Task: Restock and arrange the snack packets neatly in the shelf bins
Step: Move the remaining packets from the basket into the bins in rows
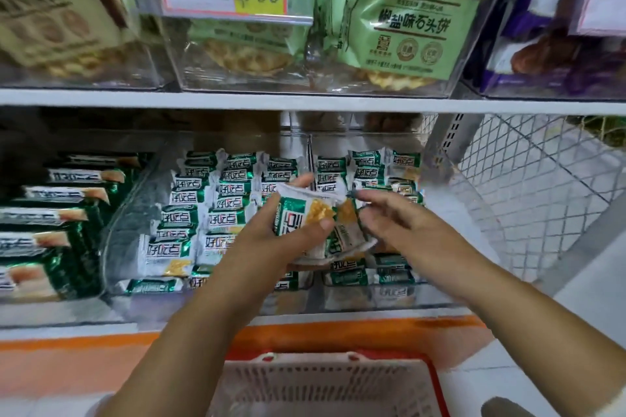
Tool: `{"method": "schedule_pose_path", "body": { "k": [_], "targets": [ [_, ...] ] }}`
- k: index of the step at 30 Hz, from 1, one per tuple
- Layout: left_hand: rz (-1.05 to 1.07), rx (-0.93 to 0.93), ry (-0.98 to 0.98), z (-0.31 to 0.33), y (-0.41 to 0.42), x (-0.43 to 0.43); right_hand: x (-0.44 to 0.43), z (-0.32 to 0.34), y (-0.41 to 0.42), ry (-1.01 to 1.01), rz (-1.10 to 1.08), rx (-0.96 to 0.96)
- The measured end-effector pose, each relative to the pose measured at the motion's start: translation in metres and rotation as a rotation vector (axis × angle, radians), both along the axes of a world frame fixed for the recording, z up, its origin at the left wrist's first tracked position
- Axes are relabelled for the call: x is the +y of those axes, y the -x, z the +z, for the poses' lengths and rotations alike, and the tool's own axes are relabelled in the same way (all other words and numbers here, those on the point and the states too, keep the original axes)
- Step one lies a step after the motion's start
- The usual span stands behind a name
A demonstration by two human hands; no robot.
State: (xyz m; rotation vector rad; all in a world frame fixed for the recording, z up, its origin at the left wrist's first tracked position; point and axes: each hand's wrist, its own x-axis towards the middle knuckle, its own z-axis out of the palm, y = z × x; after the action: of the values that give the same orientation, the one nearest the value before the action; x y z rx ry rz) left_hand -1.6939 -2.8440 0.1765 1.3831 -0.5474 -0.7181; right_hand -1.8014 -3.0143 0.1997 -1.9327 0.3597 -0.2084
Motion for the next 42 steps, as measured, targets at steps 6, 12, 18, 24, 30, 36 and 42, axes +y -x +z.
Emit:
{"method": "schedule_pose_path", "body": {
  "k": [6, 12, 18, 24, 30, 36, 42],
  "targets": [
    [-0.010, 0.092, 0.015, -0.001, 0.011, 0.007, 0.016, -0.013, 0.011, -0.181, -0.151, -0.020],
    [0.151, 0.097, -0.060, -0.004, 0.006, 0.003, 0.008, -0.016, 0.017, -0.488, -0.237, -0.120],
    [0.019, 0.022, -0.056, -0.011, 0.010, -0.007, 0.011, -0.026, 0.008, -0.314, -0.164, -0.038],
    [0.027, -0.080, -0.070, -0.011, 0.007, -0.011, -0.002, -0.013, 0.010, 0.112, 0.008, 0.055],
    [0.098, 0.044, 0.000, -0.014, 0.001, -0.013, -0.064, -0.003, 0.004, 0.274, -0.249, 0.084],
    [0.167, 0.093, 0.048, -0.013, -0.006, -0.012, -0.161, -0.006, -0.052, 0.990, -0.245, 0.171],
    [0.200, 0.163, 0.051, -0.017, -0.014, -0.012, -0.181, -0.024, -0.096, 1.307, -0.193, 0.357]
  ]
}}
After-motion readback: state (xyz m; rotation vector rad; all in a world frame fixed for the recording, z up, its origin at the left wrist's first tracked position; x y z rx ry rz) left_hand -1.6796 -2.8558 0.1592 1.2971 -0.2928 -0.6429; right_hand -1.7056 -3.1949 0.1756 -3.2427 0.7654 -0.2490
